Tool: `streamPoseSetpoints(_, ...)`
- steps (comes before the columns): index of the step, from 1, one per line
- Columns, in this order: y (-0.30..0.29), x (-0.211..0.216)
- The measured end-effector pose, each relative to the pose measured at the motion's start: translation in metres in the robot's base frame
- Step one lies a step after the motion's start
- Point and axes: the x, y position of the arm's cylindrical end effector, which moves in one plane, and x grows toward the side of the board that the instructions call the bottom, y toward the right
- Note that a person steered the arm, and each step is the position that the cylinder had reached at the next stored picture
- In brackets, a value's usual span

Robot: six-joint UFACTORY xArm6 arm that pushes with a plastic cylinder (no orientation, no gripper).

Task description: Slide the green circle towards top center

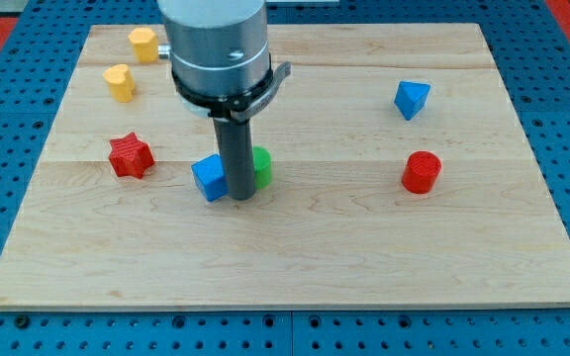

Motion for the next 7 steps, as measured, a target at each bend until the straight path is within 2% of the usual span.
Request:
streamPoseSetpoints(2,0.011,-0.043)
streamPoseSetpoints(6,0.071,-0.082)
streamPoseSetpoints(7,0.082,-0.11)
